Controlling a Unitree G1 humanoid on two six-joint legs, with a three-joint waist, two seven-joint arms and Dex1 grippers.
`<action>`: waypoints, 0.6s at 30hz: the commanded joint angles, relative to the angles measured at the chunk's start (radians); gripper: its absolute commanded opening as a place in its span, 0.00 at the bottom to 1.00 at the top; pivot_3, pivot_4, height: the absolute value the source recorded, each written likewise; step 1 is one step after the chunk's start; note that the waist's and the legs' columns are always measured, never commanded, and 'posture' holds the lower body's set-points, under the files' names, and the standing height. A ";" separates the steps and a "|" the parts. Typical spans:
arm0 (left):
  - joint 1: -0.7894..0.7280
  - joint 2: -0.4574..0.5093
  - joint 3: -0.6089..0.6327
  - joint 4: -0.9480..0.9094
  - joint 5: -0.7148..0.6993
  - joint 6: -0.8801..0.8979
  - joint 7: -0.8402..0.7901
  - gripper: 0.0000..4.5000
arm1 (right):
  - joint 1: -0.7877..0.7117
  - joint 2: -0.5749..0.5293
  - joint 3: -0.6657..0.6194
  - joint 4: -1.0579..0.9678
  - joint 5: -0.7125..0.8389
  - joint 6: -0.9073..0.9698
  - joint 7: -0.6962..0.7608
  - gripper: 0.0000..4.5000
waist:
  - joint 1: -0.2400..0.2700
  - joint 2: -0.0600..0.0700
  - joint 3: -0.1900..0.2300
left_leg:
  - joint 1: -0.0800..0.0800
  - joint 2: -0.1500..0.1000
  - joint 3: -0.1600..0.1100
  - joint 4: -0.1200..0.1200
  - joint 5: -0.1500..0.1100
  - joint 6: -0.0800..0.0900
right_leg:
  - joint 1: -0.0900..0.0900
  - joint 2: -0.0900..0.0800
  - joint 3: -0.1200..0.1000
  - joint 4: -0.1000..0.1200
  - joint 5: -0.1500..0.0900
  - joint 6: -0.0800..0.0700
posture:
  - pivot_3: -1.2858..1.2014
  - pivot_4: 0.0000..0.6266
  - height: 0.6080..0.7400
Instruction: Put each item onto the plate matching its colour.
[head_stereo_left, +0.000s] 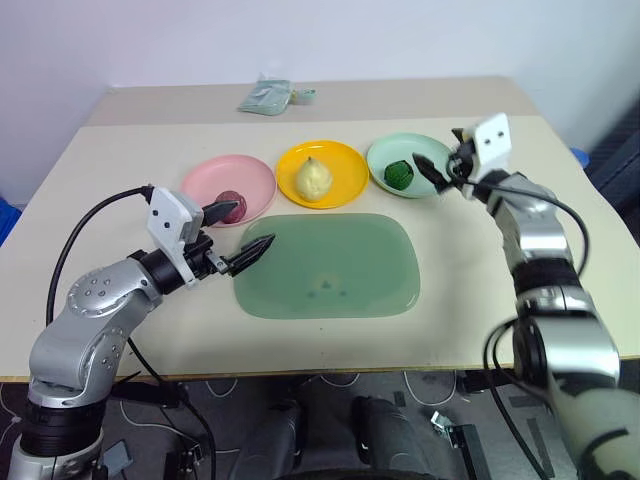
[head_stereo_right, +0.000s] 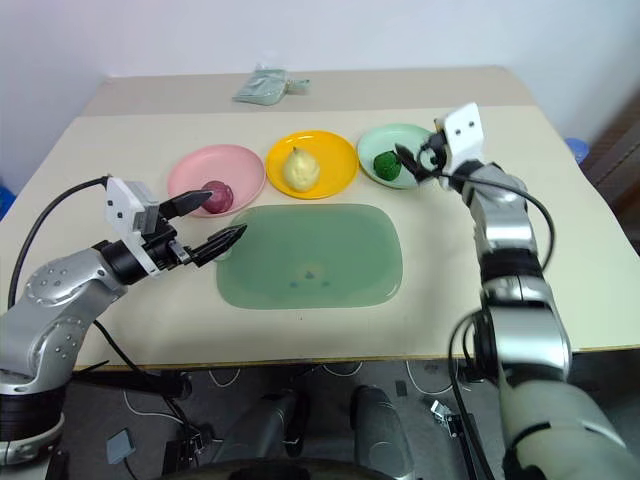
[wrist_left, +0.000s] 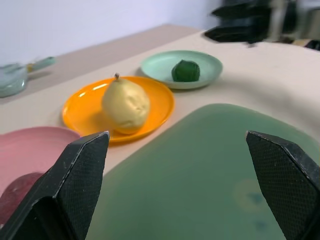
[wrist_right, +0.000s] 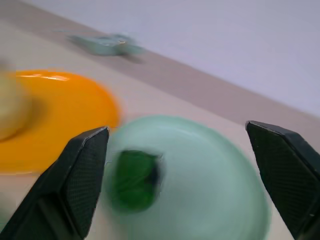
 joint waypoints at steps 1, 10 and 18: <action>0.031 0.010 0.013 0.006 0.039 -0.081 -0.039 1.00 | 0.208 -0.050 -0.074 -0.455 0.111 0.199 -0.011 0.99 | 0.004 0.001 0.001 | -0.001 0.000 0.000 0.000 -0.001 0.001 | -0.001 0.000 0.000 0.000 0.000 0.000 | 0.52 0.24 1.00; 0.141 -0.010 0.006 0.098 0.152 -0.250 -0.069 1.00 | 0.761 -0.035 -0.278 -0.897 0.236 0.337 -0.042 0.99 | 0.014 0.002 0.001 | 0.004 0.001 0.002 0.002 -0.002 -0.002 | 0.006 0.000 0.001 -0.002 -0.003 -0.003 | 0.52 0.24 1.00; 0.152 -0.017 0.007 0.146 0.170 -0.322 -0.096 1.00 | 0.844 -0.026 -0.339 -0.886 0.264 0.302 -0.043 0.99 | 0.014 0.002 0.001 | 0.003 0.001 0.002 0.002 -0.002 -0.002 | 0.005 -0.001 0.001 -0.003 -0.003 -0.003 | 0.52 0.24 1.00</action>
